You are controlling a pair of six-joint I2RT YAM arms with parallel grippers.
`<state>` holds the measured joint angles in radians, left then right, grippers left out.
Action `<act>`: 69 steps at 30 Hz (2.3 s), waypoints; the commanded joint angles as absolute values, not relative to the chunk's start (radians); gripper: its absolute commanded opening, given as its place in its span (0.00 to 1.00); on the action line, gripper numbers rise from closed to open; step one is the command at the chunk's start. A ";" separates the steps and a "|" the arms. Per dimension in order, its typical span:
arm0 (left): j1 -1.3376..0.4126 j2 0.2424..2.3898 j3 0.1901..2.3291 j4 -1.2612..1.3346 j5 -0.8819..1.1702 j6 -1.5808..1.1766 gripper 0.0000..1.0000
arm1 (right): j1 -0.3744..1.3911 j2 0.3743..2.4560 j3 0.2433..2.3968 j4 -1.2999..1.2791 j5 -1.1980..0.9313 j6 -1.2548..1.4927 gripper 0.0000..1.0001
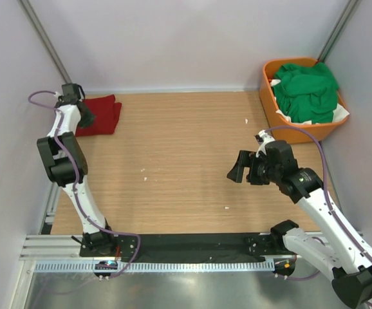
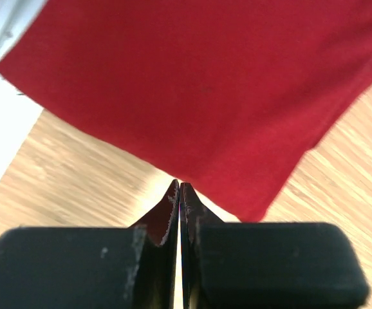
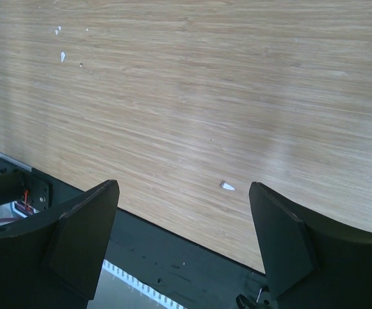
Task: Fold and stack the t-shirts
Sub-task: Neatly place the folded tshirt to the corner, then reset both grippers
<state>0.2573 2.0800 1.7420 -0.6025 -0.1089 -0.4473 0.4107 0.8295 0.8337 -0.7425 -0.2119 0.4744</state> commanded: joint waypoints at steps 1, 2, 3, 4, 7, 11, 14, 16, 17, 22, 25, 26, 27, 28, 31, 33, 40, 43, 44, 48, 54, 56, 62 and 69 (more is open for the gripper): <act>0.258 2.068 1.743 -0.548 -0.038 -0.468 0.00 | 0.413 0.828 0.825 -0.736 -0.233 0.474 0.89; 0.255 2.072 1.738 -0.543 -0.037 -0.471 0.00 | 0.413 0.828 0.824 -0.735 -0.233 0.472 0.89; 0.256 2.077 1.735 -0.542 -0.038 -0.472 0.00 | 0.413 0.828 0.822 -0.736 -0.233 0.469 0.89; 0.255 2.082 1.732 -0.538 -0.041 -0.476 0.00 | 0.413 0.828 0.822 -0.735 -0.235 0.469 0.89; 0.255 2.114 1.726 -0.517 -0.028 -0.483 0.00 | 0.411 0.828 0.821 -0.732 -0.239 0.468 0.89; 0.253 2.195 1.753 -0.515 0.038 -0.500 0.00 | 0.411 0.831 0.816 -0.724 -0.244 0.468 0.88; 0.244 2.241 1.759 -0.525 0.066 -0.512 0.00 | 0.413 0.833 0.813 -0.718 -0.244 0.465 0.89; 0.236 2.266 1.772 -0.554 0.057 -0.509 0.00 | 0.411 0.834 0.811 -0.716 -0.244 0.465 0.89; 0.235 2.270 1.791 -0.566 0.060 -0.503 0.00 | 0.413 0.834 0.811 -0.713 -0.244 0.463 0.89; 0.207 2.128 1.847 -0.643 0.008 -0.459 0.02 | 0.411 0.834 0.816 -0.709 -0.247 0.462 0.89; 0.186 1.993 1.868 -0.686 -0.052 -0.446 0.43 | 0.411 0.839 0.856 -0.719 -0.249 0.465 0.89; 0.181 1.953 1.868 -0.690 -0.057 -0.446 0.58 | 0.413 0.839 0.870 -0.722 -0.250 0.466 0.89; 0.176 1.921 1.867 -0.698 -0.063 -0.445 0.64 | 0.413 0.842 0.886 -0.726 -0.247 0.469 0.89; 0.170 1.890 1.853 -0.704 -0.069 -0.442 0.67 | 0.413 0.844 0.903 -0.736 -0.245 0.471 0.89; 0.147 1.755 1.786 -0.723 -0.061 -0.433 0.75 | 0.413 0.853 0.986 -0.767 -0.229 0.472 0.89; 0.120 1.645 1.728 -0.721 -0.014 -0.416 0.77 | 0.413 0.851 1.048 -0.782 -0.218 0.474 0.89; -0.176 1.321 1.409 -0.706 -0.021 -0.275 0.90 | 0.413 0.773 1.126 -0.805 -0.179 0.532 0.89; -0.355 1.223 1.330 -0.718 -0.067 -0.201 1.00 | 0.413 0.733 1.108 -0.778 -0.154 0.561 0.90; -0.403 1.200 1.315 -0.719 -0.096 -0.184 1.00 | 0.411 0.700 1.088 -0.772 -0.137 0.580 0.91; -0.474 1.045 1.206 -0.668 -0.144 -0.170 1.00 | 0.411 0.635 1.049 -0.785 -0.029 0.609 0.92; -0.474 0.655 0.885 -0.342 -0.144 -0.268 1.00 | 0.413 0.571 1.031 -0.810 0.130 0.653 0.94; -0.474 0.595 0.836 -0.333 -0.184 -0.262 1.00 | 0.413 0.563 1.034 -0.824 0.178 0.663 0.94; -0.474 0.626 0.905 -0.481 -0.167 -0.351 1.00 | 0.411 0.551 1.028 -0.836 0.277 0.696 0.95; -0.474 0.646 0.881 -0.583 -0.006 -0.411 0.98 | 0.411 0.503 1.000 -0.721 0.299 0.680 0.95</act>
<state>-0.4767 0.6533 0.8806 -0.5438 -0.1032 -0.3676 0.4107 0.5335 1.0187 -0.8211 0.2687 0.6842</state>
